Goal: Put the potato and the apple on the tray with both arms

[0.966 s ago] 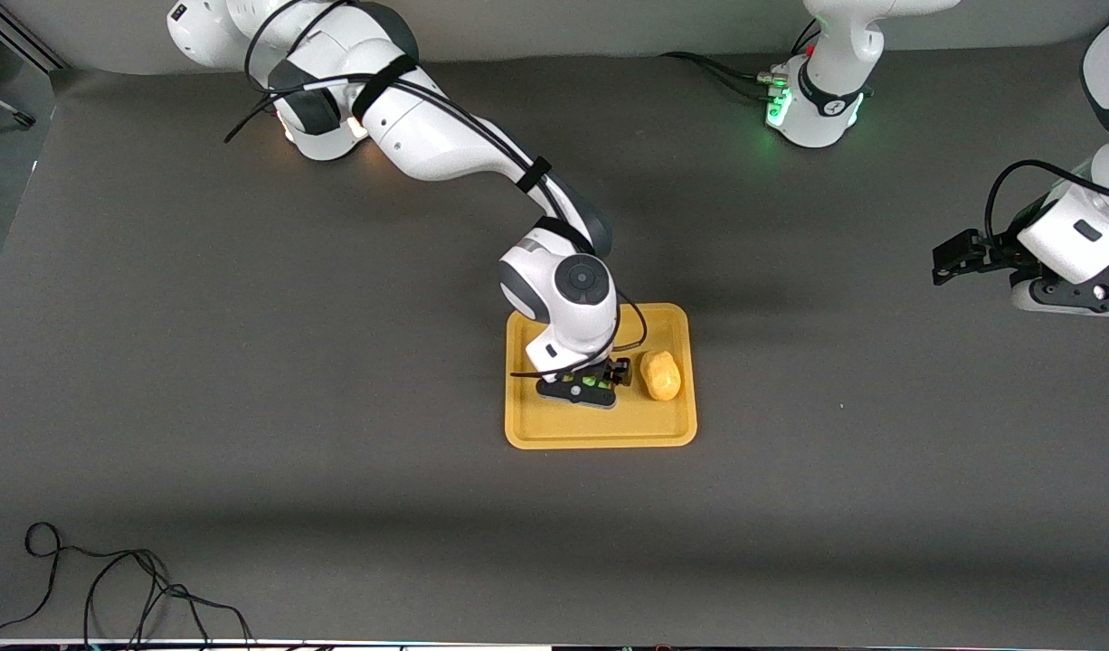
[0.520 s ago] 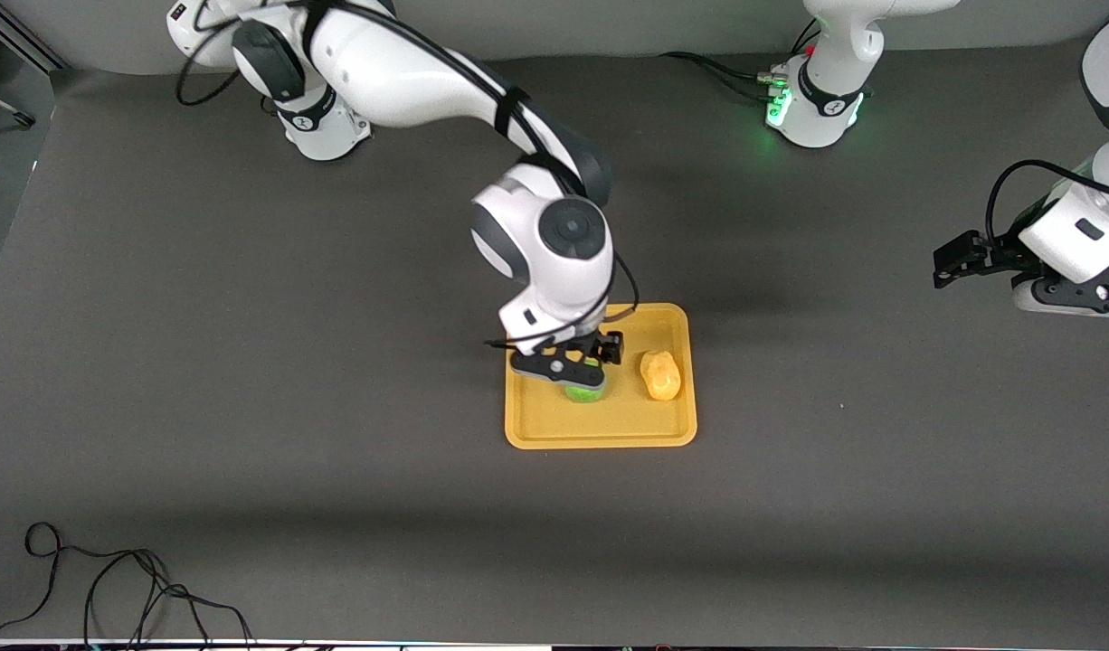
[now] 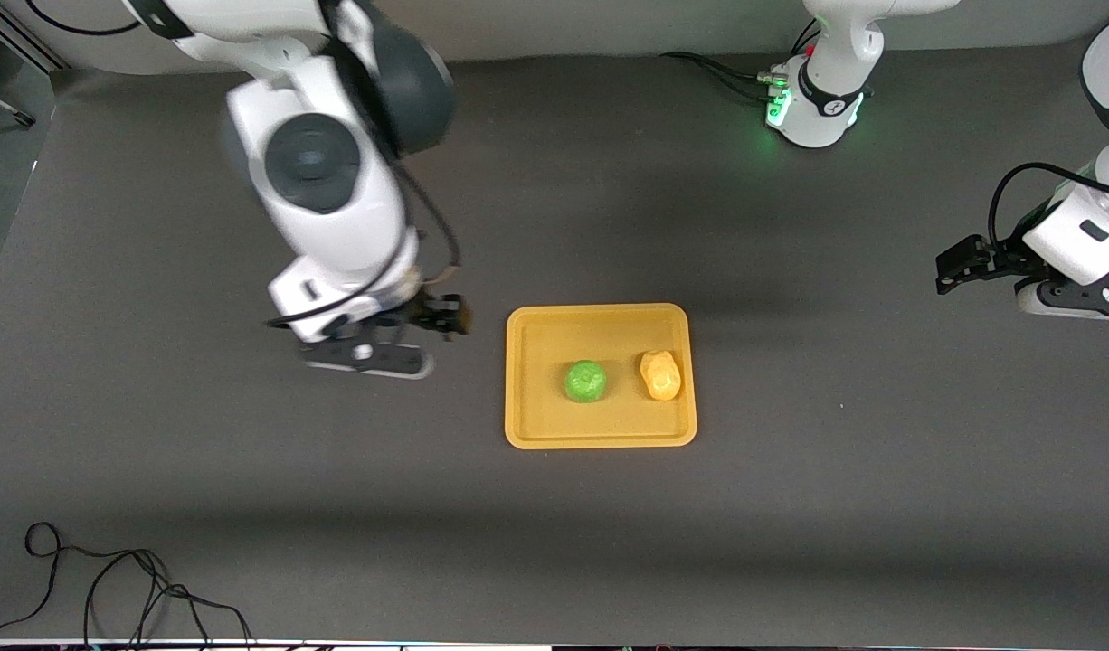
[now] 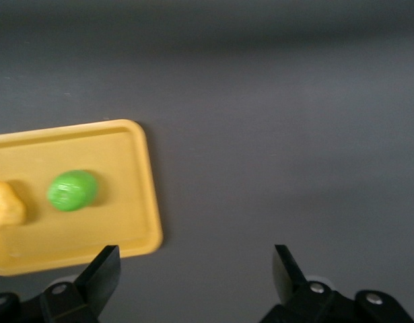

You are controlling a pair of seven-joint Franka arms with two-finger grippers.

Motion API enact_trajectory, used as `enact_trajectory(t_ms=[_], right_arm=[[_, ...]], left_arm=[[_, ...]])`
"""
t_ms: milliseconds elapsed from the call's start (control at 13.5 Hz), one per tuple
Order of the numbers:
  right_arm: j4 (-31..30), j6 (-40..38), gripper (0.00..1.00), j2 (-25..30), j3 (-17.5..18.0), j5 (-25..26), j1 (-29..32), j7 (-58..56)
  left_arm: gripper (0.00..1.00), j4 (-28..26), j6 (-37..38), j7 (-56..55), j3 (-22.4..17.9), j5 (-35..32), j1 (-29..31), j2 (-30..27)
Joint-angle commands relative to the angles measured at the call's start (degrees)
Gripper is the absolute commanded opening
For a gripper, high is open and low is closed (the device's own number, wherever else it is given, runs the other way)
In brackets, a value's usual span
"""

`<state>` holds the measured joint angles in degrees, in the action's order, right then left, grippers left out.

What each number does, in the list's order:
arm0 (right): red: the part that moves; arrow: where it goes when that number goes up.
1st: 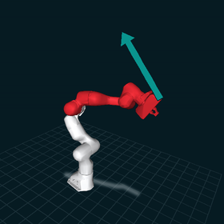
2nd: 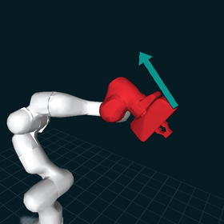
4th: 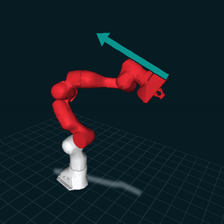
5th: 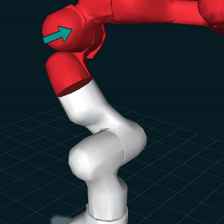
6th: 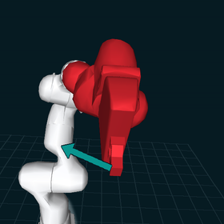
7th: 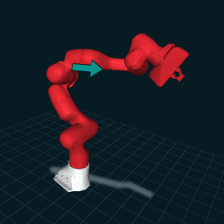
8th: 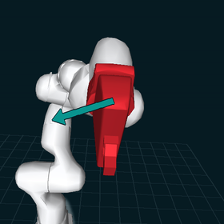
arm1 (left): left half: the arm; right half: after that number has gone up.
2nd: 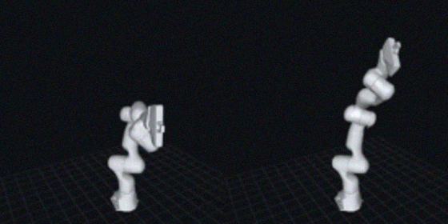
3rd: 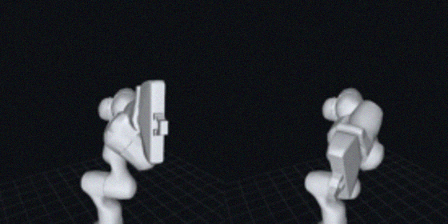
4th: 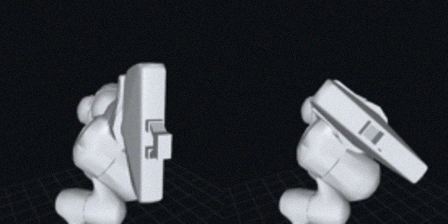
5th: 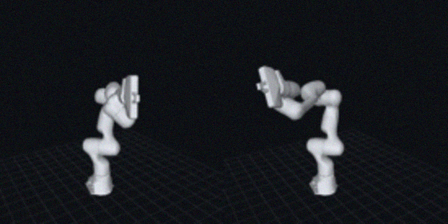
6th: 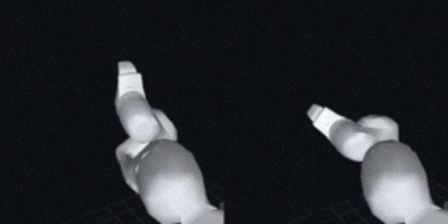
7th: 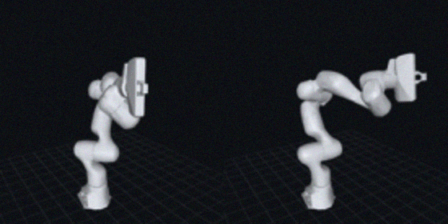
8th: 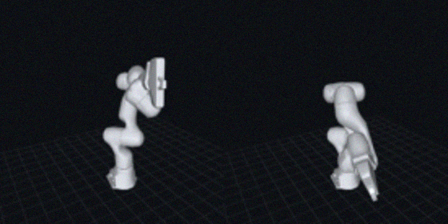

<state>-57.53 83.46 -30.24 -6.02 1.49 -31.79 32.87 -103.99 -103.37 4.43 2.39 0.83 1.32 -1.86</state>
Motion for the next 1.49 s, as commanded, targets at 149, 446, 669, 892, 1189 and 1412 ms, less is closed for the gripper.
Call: enact_trajectory(t_ms=[149, 446, 669, 892, 1189, 1412], right_arm=[[-22.77, 2.67, 1.00, 19.05, 0.13, 0.00, 9.97, -14.82], [-35.36, 8.12, 1.00, 29.00, 3.37, -0.17, 22.44, -24.67], [-35.28, 8.04, 1.00, 29.80, 3.82, -0.26, 28.87, -31.62], [-35.02, 7.25, 1.00, 29.80, 2.86, -0.17, 29.42, -32.86], [-34.58, 7.25, 1.00, 29.45, 1.71, -0.26, 29.33, -34.54], [-34.67, 7.16, 1.00, 29.36, 1.36, -1.22, 29.33, -34.54]], left_arm=[[1.00, -1.74, -1.31, 0.58, -0.19, -0.13, -0.44, -0.78], [1.00, -2.01, -1.22, 0.67, -0.19, -0.13, -0.35, -0.96], [1.00, -1.92, -1.22, 1.64, -0.19, -0.13, -0.18, -0.96], [1.00, -1.92, -1.13, 1.64, -0.19, -0.13, -0.44, -1.04], [1.00, -1.92, -0.78, 1.55, 0.16, -0.13, -0.62, -1.57], [1.00, -2.01, -0.61, 1.55, 0.16, -0.13, -0.62, -1.48]])
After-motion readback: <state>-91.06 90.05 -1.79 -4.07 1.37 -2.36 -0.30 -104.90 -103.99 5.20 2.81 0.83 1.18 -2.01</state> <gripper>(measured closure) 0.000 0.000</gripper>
